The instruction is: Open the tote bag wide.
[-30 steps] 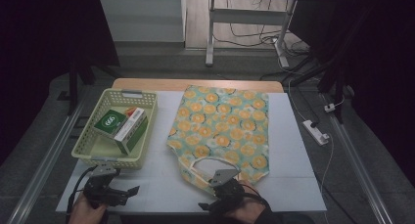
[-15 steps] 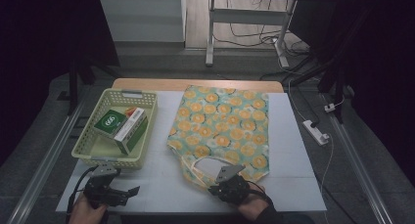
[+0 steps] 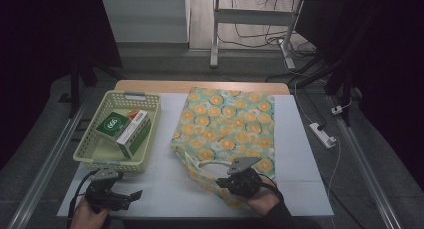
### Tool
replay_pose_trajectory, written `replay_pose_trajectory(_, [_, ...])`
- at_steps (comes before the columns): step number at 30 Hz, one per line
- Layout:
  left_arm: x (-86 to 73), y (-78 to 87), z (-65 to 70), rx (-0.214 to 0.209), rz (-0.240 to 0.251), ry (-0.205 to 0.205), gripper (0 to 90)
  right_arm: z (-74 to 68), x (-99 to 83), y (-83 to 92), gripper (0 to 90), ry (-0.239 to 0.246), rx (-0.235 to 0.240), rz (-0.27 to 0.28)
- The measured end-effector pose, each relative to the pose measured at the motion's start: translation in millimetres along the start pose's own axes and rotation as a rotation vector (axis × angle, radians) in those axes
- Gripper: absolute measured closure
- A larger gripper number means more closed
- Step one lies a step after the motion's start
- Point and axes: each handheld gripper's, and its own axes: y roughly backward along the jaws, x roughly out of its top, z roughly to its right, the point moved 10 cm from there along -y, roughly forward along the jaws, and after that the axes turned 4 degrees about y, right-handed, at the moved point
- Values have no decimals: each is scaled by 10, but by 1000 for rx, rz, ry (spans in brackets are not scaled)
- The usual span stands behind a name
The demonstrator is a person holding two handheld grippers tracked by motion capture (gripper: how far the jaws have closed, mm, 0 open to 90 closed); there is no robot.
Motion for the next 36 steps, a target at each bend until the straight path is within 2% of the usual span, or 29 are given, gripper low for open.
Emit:
replay_pose_trajectory(4, [0, 0, -1, -2, -1, 1, 10, 166, 65, 51, 893, -25, -20, 25])
replay_pose_trajectory(7, [-1, -1, -1, -2, -3, 0, 10, 262, 122, 67, 892, -60, 2, 51])
replay_pose_trajectory(11, [-2, -2, -5, -3, -4, 1, 10, 412, 190, 72, 892, -62, -17, 62])
replay_pose_trajectory(19, [-3, -4, -6, -2, -7, 3, 10, 679, 296, 43, 892, -37, -68, 46])
replay_pose_trajectory(20, [-3, -4, -6, -4, -7, 3, 10, 679, 296, 43, 892, -37, -68, 46])
replay_pose_trajectory(21, [-4, -5, -6, -4, -7, 4, 10, 753, 326, 40, 892, -39, -84, 48])
replay_pose_trajectory(33, [-4, -7, -11, -3, -8, 12, 11, 1207, 452, 47, 892, -97, -151, 71])
replay_pose_trajectory(34, [-4, -8, -11, -3, -8, 12, 11, 1207, 452, 47, 892, -97, -151, 71])
replay_pose_trajectory(36, [-5, -9, -11, -3, -10, 12, 11, 1321, 484, 55, 892, -107, -168, 77])
